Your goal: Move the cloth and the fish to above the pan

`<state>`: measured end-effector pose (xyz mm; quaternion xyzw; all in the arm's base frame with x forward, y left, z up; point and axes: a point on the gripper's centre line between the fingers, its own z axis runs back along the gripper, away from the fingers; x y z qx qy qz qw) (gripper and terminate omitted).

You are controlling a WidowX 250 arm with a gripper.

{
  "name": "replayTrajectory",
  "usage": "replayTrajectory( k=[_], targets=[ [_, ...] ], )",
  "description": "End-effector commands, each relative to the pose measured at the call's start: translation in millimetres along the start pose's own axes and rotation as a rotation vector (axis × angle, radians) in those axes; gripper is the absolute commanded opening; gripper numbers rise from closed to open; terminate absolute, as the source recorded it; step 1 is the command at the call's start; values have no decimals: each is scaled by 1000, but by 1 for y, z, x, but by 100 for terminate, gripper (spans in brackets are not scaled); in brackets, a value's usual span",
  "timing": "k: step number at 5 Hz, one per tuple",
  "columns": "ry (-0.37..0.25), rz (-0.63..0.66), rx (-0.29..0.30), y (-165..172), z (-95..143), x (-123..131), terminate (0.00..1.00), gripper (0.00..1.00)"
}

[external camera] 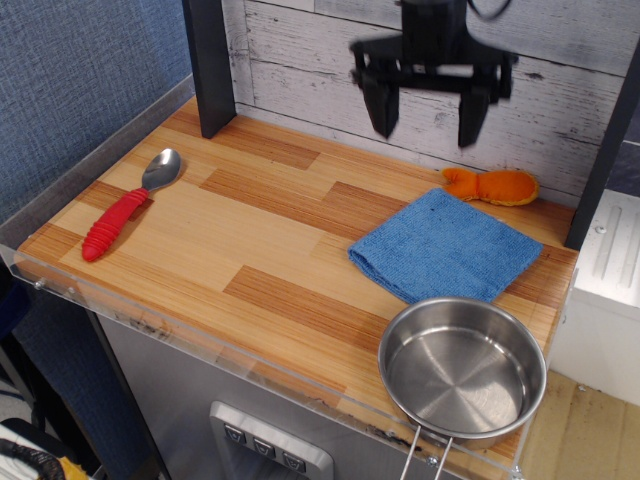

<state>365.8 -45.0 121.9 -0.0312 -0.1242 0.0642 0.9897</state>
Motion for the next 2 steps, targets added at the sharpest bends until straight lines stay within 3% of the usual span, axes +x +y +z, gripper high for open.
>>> replayTrajectory(
  k=[1,2],
  targets=[
    [-91,21,-28,5,69,3,0,100],
    [-97,11,14,8,83,-2,0,100]
  ],
)
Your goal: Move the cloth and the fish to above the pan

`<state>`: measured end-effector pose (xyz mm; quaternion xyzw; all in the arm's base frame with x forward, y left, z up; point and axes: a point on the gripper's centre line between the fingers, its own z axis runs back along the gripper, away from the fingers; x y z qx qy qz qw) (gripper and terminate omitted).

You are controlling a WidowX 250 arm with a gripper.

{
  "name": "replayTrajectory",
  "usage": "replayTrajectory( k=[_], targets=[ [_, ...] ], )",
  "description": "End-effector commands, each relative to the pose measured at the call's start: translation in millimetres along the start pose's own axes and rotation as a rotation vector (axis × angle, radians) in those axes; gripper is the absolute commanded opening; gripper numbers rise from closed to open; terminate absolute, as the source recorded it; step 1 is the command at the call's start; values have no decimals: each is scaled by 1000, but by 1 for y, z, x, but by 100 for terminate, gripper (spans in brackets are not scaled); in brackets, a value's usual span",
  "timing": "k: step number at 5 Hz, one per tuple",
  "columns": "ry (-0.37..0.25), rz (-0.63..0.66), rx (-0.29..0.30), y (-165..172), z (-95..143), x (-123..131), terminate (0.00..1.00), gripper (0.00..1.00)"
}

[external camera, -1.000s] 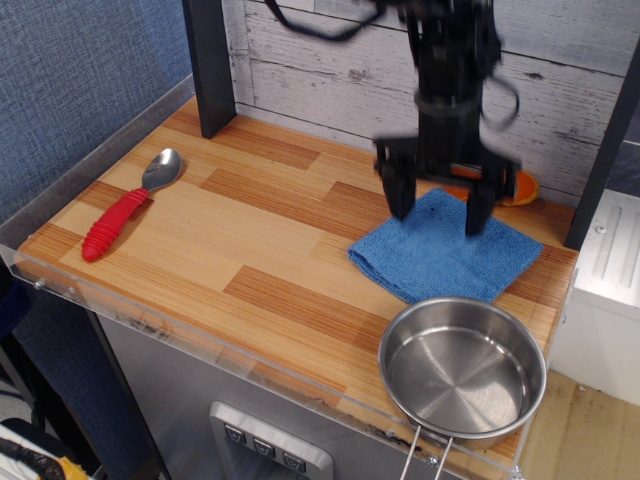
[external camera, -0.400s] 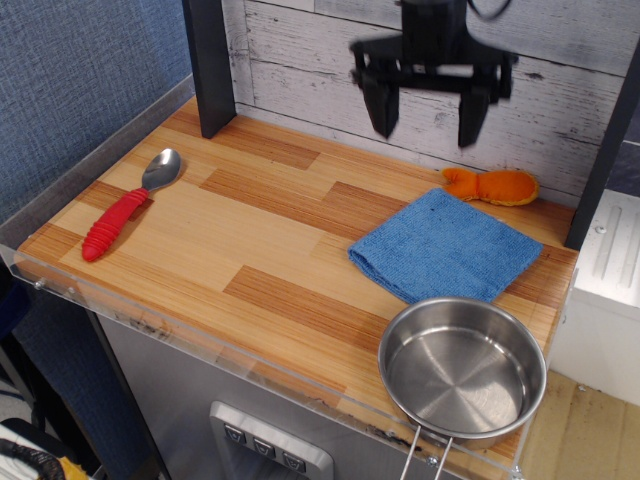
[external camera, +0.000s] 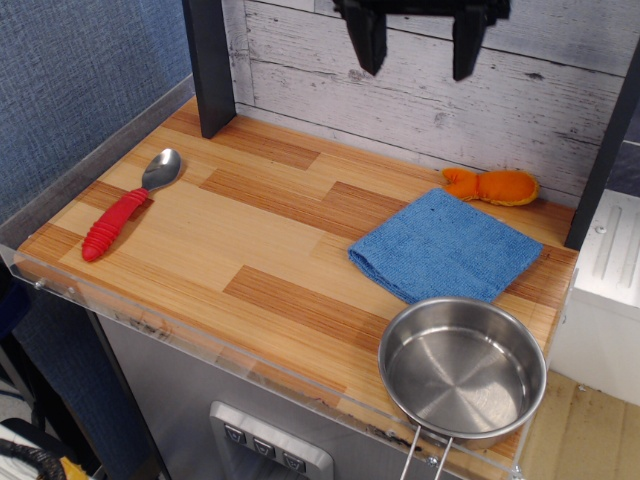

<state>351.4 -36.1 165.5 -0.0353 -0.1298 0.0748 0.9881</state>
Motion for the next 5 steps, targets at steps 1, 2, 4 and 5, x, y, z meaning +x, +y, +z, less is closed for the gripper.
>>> replayTrajectory(
  k=[1,2,4,5],
  targets=[
    [-85,-11,20,1,36,0,0,100],
    [-85,-11,20,1,36,0,0,100],
    [-85,-11,20,1,36,0,0,100],
    [-85,-11,20,1,36,0,100,100]
  ],
)
